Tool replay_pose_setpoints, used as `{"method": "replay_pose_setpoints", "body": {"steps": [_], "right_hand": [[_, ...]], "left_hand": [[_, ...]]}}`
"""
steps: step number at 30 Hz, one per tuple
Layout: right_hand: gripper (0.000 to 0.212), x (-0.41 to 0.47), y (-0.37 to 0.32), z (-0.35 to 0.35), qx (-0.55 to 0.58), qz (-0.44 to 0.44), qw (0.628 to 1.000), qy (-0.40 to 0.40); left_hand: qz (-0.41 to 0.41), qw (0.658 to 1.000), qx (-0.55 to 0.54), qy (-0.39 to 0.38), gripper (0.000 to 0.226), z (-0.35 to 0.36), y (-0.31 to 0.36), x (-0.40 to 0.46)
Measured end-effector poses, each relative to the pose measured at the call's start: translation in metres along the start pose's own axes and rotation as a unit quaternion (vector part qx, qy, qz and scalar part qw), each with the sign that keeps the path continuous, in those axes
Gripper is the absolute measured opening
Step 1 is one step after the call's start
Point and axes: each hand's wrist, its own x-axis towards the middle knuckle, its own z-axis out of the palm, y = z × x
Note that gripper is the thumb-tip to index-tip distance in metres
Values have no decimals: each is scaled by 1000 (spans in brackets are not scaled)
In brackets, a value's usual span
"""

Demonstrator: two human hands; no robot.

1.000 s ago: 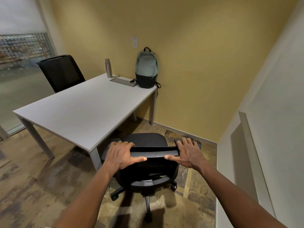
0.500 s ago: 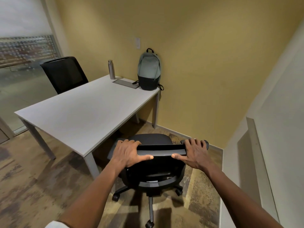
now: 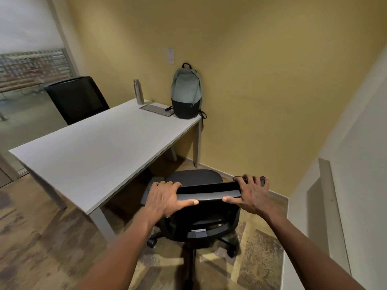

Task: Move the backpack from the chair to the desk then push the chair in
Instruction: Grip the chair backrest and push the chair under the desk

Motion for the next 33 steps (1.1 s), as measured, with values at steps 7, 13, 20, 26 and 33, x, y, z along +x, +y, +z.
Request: {"method": "replay_pose_setpoints", "body": {"steps": [7,13,20,26,33], "right_hand": [[120,23,-6,-2,80,87,992,-32],[114,50,-8,3,103,81,991,-10],[113,105,6,8,75,75,994,-34],[110,152,11,7,68,42,994,-69],[110,200,16,-2,57,-14,991,-117]], "left_hand": [[17,1000,8,-12,109,0,-15,33],[20,1000,4,-9,105,6,-29,65],[10,1000,-6,14,103,17,-33,100],[-6,1000,1,27,105,19,-41,124],[-39,998,26,34,108,25,-43,149]]}}
